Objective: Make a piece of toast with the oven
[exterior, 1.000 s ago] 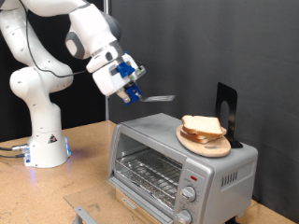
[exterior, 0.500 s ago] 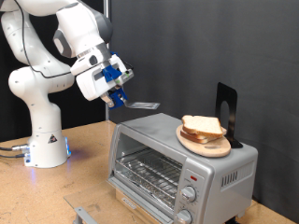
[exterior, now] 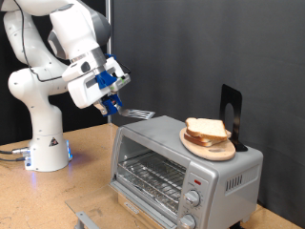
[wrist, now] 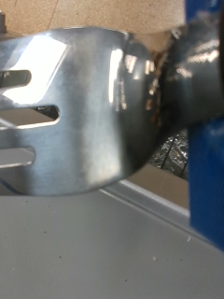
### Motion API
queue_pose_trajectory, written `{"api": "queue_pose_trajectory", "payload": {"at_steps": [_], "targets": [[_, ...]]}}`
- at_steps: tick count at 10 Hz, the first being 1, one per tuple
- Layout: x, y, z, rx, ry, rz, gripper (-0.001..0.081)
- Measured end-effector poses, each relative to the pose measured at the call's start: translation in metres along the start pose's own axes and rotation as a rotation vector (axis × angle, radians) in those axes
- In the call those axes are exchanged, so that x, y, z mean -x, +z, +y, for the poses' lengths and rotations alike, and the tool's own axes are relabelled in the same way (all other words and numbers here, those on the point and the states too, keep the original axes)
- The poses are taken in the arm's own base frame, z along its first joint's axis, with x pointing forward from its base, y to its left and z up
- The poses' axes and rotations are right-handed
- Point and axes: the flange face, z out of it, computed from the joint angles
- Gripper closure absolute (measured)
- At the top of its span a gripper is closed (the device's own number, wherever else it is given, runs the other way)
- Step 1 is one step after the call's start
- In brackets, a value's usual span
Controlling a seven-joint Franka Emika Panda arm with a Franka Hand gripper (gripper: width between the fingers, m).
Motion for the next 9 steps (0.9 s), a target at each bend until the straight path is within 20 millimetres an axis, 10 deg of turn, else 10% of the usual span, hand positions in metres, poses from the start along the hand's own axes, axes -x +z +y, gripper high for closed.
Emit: {"api": "queue_pose_trajectory", "payload": {"at_steps": [9], "targets": [[-0.029, -0.011, -0.022, 0.085, -0.013, -0.205, 0.0328]]}}
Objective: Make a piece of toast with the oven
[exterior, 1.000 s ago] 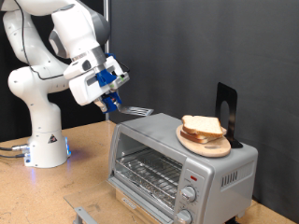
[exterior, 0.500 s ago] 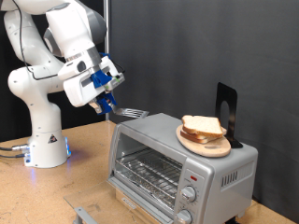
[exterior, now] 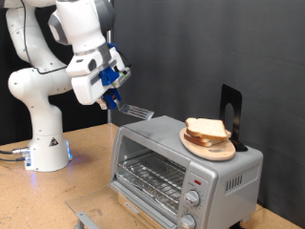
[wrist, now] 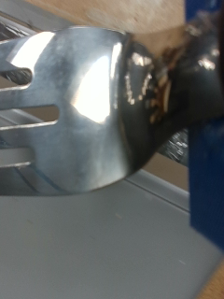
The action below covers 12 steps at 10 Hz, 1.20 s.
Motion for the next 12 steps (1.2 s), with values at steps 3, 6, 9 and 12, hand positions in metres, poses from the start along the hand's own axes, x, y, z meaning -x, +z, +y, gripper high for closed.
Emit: {"api": "queue_pose_trajectory", "payload": {"at_steps": [3, 6, 9, 12], "targets": [[-0.022, 0.009, -0.006, 0.041, 0.003, 0.097, 0.0328], [-0.042, 0.021, -0.008, 0.032, 0.012, 0.196, 0.0328], [-0.050, 0.032, -0.015, 0.008, 0.013, 0.230, 0.0328], [-0.055, 0.044, -0.022, 0.012, 0.014, 0.208, 0.0328]]}}
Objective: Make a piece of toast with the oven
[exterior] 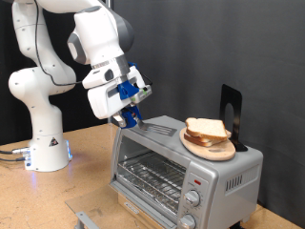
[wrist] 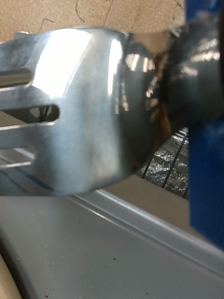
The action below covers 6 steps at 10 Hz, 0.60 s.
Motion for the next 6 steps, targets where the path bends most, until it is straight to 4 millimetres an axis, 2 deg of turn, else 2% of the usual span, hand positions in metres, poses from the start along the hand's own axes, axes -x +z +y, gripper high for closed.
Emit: {"api": "queue_pose_trajectory", "payload": {"at_steps": [6], "targets": [[-0.010, 0.018, -0.018, -0.017, 0.010, -0.002, 0.0328]]}}
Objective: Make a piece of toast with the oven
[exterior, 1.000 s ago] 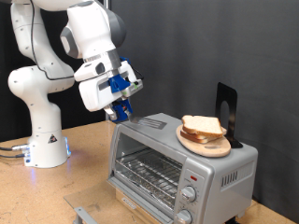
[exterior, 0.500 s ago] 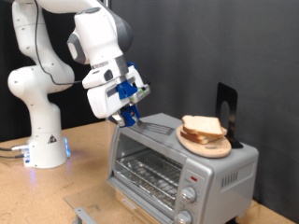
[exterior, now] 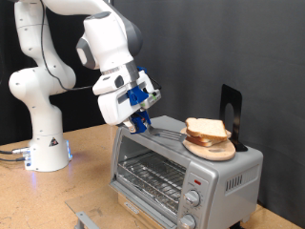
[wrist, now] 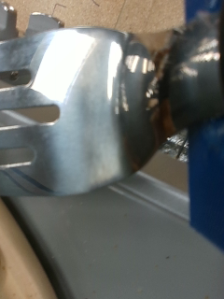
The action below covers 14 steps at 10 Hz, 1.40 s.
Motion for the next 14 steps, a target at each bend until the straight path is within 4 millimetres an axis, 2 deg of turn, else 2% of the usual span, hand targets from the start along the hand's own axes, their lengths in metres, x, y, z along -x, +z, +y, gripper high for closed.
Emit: {"api": "queue_pose_trajectory", "payload": {"at_steps": [3, 10, 14], "targets": [[0.001, 0.000, -0.009, -0.021, -0.018, -0.004, 0.0328], [0.008, -0.009, -0.013, -0.043, -0.055, -0.030, 0.0328], [0.011, -0.007, -0.014, -0.019, -0.051, -0.072, 0.0328]]}}
